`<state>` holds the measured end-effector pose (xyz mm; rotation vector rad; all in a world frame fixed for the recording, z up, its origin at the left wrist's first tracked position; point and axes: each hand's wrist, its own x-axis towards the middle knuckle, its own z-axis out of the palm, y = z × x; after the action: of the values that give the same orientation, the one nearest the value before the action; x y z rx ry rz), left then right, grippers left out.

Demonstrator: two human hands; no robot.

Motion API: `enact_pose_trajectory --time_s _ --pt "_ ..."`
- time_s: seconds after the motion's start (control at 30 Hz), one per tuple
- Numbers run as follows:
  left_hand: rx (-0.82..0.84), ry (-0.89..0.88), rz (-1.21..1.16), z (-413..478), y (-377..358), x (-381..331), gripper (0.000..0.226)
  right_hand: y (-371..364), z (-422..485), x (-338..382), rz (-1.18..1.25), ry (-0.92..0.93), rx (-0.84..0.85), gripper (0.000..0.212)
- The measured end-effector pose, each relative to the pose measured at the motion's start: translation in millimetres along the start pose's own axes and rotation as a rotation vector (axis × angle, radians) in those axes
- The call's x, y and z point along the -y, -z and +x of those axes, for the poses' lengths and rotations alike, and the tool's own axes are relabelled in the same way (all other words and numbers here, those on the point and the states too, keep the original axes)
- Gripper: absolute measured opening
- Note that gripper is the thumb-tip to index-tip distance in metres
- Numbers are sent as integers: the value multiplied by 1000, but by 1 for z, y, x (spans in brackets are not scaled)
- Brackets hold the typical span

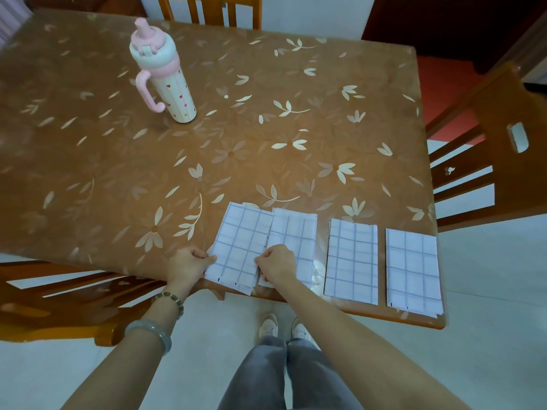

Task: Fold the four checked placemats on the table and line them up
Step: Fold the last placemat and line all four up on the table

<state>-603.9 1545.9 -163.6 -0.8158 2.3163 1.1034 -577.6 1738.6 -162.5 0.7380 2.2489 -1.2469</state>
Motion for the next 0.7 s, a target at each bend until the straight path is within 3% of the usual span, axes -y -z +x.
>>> enact_pose_trajectory --time_s 0.7 --pt "-106 -72 25 -9 1 -8 14 -7 9 5 -118 104 -26 15"
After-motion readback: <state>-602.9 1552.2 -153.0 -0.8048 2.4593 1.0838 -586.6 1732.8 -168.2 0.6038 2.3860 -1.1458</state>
